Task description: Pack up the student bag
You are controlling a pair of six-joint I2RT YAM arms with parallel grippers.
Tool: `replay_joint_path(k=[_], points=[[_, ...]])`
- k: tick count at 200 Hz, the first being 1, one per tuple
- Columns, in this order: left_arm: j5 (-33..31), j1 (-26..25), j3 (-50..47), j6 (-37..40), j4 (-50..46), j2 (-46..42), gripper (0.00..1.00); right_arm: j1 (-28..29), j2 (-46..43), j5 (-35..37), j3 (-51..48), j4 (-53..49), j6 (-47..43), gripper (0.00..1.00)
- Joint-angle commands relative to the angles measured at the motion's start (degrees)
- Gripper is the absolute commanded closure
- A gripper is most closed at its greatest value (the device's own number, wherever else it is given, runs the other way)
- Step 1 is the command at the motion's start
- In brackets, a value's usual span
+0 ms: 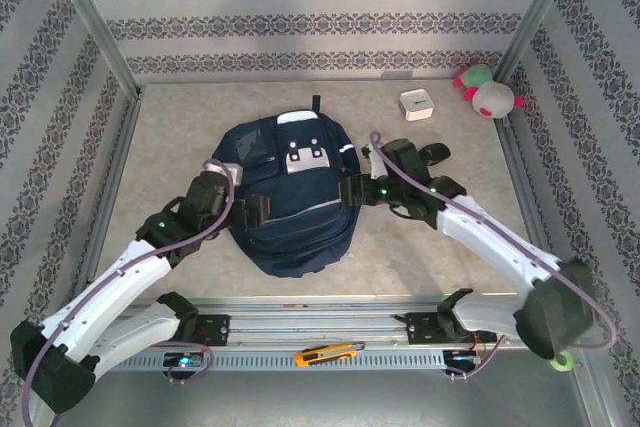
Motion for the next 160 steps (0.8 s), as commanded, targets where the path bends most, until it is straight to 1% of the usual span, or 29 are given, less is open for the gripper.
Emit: replay_joint_path(k=[1,14,30,38,53,70,88,108,115,135,160], points=[[0.09,0.79,-5.53,-8.5,5.43,0.12,0.11,0.59,6.11,-5.2,1.69,1.86,-2.44,0.38],[-0.64,0.82,-8.65,-9.51,8.85,0.98,0.12,0.59,10.24,-6.1,2.38,2.17,-3.37,0.39],[-3.5,0.86,-11.48,-10.0,11.59,3.06,0.13,0.44,14.77,-3.07,0.87,3.84,-3.44,0.42],[-4.72,0.82,-12.73,-9.82,12.9,4.52,0.13,0.21,16.98,-2.59,-0.56,6.09,-2.52,0.44],[-6.09,0.84,-14.95,-8.94,16.43,7.55,0.17,-0.45,20.81,-4.75,-3.67,12.16,-0.47,0.48],[-5.3,0.83,-16.64,-7.8,20.83,11.27,0.24,-0.81,23.83,-4.37,-6.91,17.45,1.44,0.53],[-3.26,0.81,-16.9,-6.41,24.68,14.97,0.35,-0.97,24.0,-2.85,-10.08,21.14,3.41,0.54],[-2.65,0.38,-16.15,-5.13,28.47,18.67,0.48,-1.62,22.26,-2.31,-13.27,24.38,5.49,0.54],[-2.72,-0.1,-15.48,-4.58,29.77,19.89,0.51,-2.01,21.56,-1.97,-14.08,24.8,5.92,0.54],[-3.2,-2.03,-12.72,-2.82,32.47,24.15,0.53,-3.83,19.49,-1.43,-15.86,24.9,6.26,0.54],[-3.16,-4.3,-8.42,-2.29,35.19,30.12,0.52,-7.43,16.39,-1.35,-18.23,24.25,5.9,0.54]])
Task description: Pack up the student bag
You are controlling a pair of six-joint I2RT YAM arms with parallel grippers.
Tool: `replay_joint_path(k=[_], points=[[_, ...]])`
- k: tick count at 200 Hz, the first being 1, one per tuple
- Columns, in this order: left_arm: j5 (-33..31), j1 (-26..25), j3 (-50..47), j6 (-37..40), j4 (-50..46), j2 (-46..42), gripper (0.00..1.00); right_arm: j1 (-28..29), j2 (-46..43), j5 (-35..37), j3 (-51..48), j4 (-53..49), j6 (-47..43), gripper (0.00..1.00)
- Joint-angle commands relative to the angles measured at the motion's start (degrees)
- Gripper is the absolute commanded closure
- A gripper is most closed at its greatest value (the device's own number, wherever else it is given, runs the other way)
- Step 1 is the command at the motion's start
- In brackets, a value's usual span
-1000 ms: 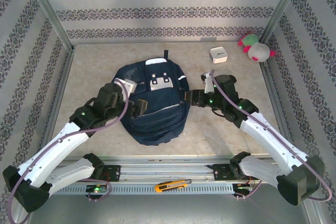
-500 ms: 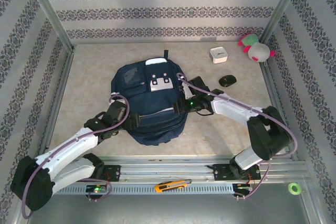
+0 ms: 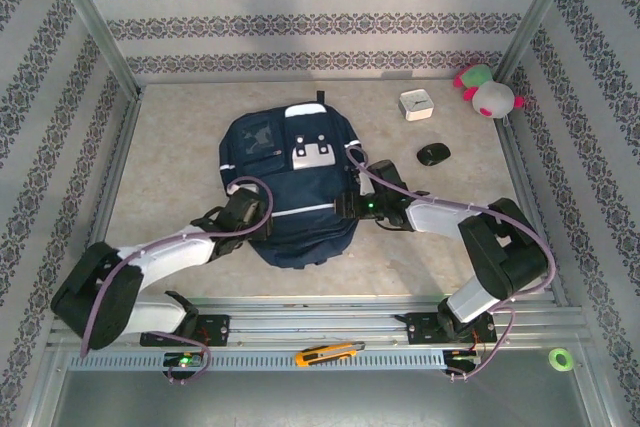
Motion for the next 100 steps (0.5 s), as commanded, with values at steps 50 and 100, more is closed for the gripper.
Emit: replay_joint_path(k=[50,100], points=[[1.81,-5.13,9.75,1.58,9.92,13.91,0.49,-8.7,-6.0,2.74,-7.24,-7.26,-0.35,0.54],[0.85,-5.41,10.73,1.63,9.37,13.11,0.45,-10.89,-8.77,1.88,-7.41,-8.39,-1.38,0.52]])
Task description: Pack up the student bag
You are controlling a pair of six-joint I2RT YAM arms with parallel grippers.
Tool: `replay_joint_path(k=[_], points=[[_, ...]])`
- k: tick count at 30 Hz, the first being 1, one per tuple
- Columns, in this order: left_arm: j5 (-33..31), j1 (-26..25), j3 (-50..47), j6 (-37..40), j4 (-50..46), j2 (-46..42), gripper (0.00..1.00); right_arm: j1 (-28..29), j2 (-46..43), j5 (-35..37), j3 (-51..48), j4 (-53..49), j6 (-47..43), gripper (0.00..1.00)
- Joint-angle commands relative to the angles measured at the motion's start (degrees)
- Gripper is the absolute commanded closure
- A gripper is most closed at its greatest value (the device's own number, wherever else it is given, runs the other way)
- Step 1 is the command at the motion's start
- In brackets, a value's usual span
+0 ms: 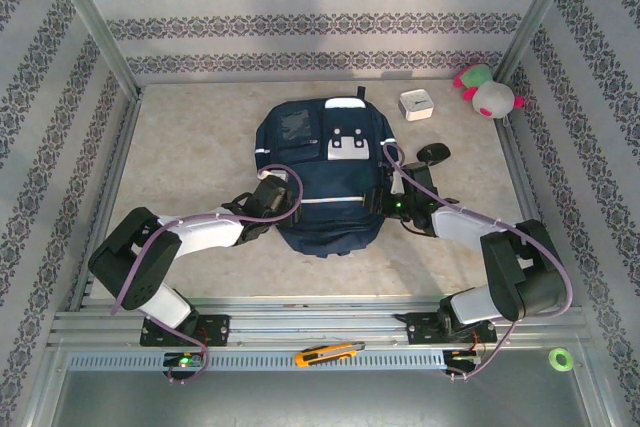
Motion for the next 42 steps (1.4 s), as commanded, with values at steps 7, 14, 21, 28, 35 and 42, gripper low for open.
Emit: replay_joint_path(k=[7,14,21,28,35,42], points=[[-4.31,-0.89,2.25,3.06,-4.46,-7.61,0.33,-1.31,-8.25,2.55,0.23,-10.79,-2.13,0.46],[-18.41,1.74,1.17,11.86,-10.67,-25.42,0.01,-4.57,-24.2,10.37,2.37,-17.89,-6.75,0.02],[-28.93,8.64,-12.78,30.37,3.42,-43.16,0.01,-11.47,-32.77,20.29,-6.0,-5.31,-15.58,0.02],[-30.06,11.88,-27.81,42.71,28.06,-44.75,0.01,-15.84,-30.23,21.38,-15.24,12.13,-21.81,0.02],[-20.82,17.15,-34.78,42.91,44.72,-33.22,0.01,-17.2,-21.98,20.15,-17.37,21.37,-24.17,0.02],[-8.64,21.72,-34.78,45.4,68.92,-10.47,0.01,-17.34,-16.09,17.05,-16.73,29.64,-25.42,0.02]])
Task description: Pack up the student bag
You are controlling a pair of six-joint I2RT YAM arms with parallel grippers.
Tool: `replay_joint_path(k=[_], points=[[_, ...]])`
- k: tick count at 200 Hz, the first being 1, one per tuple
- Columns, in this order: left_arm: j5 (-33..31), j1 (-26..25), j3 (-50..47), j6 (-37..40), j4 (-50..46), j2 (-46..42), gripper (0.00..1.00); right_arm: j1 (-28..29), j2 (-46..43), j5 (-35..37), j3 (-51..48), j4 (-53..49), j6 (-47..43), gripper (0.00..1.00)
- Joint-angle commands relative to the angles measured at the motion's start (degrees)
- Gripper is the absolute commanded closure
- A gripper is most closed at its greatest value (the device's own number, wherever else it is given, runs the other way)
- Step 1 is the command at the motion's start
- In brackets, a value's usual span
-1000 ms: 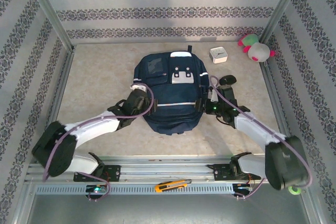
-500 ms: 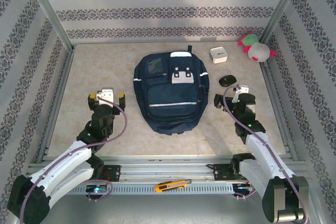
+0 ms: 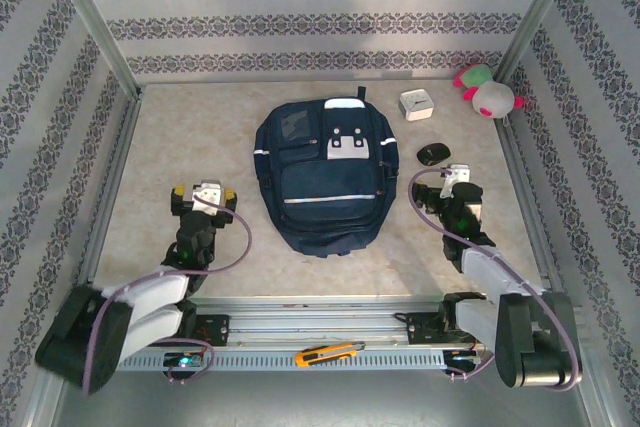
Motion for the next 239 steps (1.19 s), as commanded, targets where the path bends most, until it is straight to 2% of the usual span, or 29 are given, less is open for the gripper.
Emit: replay_joint_path(k=[1,13,20,33,40,46,51,61,68,77,91,106,239], points=[[8.63,3.05,0.39,1.64,26.14,17.16,0.01,-0.34,4.65,-2.91,0.14,10.83,-2.05,0.02],[10.22,3.88,3.47,0.43,26.63,23.79,0.01,-0.34,7.23,-3.61,0.19,15.03,-2.35,0.02],[8.19,4.12,4.57,0.24,27.71,25.28,0.01,-0.44,8.99,-3.81,0.12,18.53,-2.52,0.02],[11.29,8.41,3.92,-5.44,23.55,23.49,0.01,-0.43,12.55,-4.57,-0.17,25.19,-3.67,0.02],[14.36,10.93,4.44,-7.14,25.55,26.13,0.01,-0.48,15.79,-4.74,-0.06,28.18,-3.33,0.02],[13.89,11.63,5.88,-7.3,27.72,28.5,0.01,-0.51,19.13,-5.38,0.23,30.07,-3.58,0.02],[11.78,11.57,7.6,-7.91,22.83,27.29,0.01,-0.52,22.47,-6.05,0.54,32.29,-3.69,0.02],[11.83,12.93,11.99,-11.01,6.96,22.85,0.01,-0.58,27.65,-7.73,1.34,39.75,-2.74,0.02],[12.48,14.44,15.19,-12.57,1.71,23.45,0.01,-0.69,24.84,-7.54,2.58,32.98,-3.63,0.02],[14.32,15.69,14.68,-13.08,4.6,24.44,0.01,-0.65,23.41,-5.1,5.52,25.27,-3.21,0.02],[14.72,15.96,14.14,-13.34,4.94,24.03,0.01,-0.79,25.84,-3.69,4.9,30.64,-1.88,0.02],[15.55,15.95,14.77,-12.84,4.11,24.16,0.01,-0.78,24.68,-2.09,5.76,26.86,-1.75,0.02],[15.8,15.96,15.63,-12.9,2.37,24.24,0.01,-0.83,25.16,-2.2,5.54,28.05,-1.44,0.02]])
